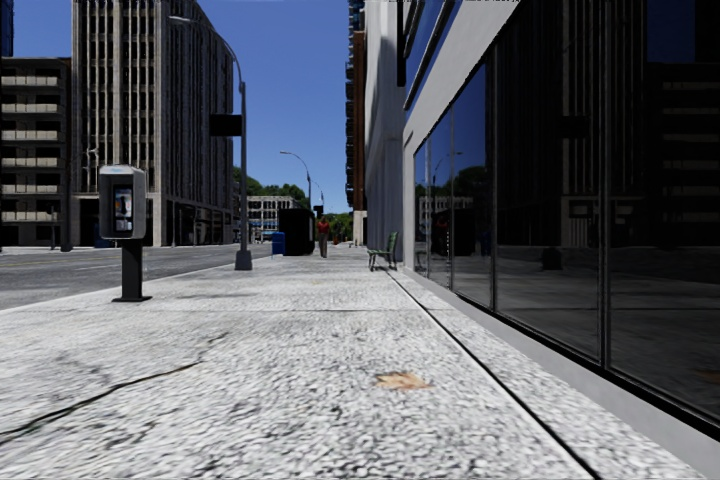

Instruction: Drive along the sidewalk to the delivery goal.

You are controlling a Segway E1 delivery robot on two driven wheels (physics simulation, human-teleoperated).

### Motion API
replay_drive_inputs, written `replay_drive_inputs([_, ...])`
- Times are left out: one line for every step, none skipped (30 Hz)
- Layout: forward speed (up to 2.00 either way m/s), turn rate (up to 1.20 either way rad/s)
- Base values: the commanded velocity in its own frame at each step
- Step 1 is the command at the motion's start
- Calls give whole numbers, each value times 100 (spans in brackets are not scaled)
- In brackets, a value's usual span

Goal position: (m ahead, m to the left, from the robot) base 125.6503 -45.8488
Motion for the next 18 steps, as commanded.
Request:
replay_drive_inputs([200,0])
replay_drive_inputs([200,0])
replay_drive_inputs([200,0])
replay_drive_inputs([200,0])
replay_drive_inputs([200,0])
replay_drive_inputs([200,0])
replay_drive_inputs([200,0])
replay_drive_inputs([200,0])
replay_drive_inputs([200,0])
replay_drive_inputs([200,0])
replay_drive_inputs([200,0])
replay_drive_inputs([200,0])
replay_drive_inputs([200,0])
replay_drive_inputs([200,0])
replay_drive_inputs([200,0])
replay_drive_inputs([200,0])
replay_drive_inputs([200,0])
replay_drive_inputs([200,0])
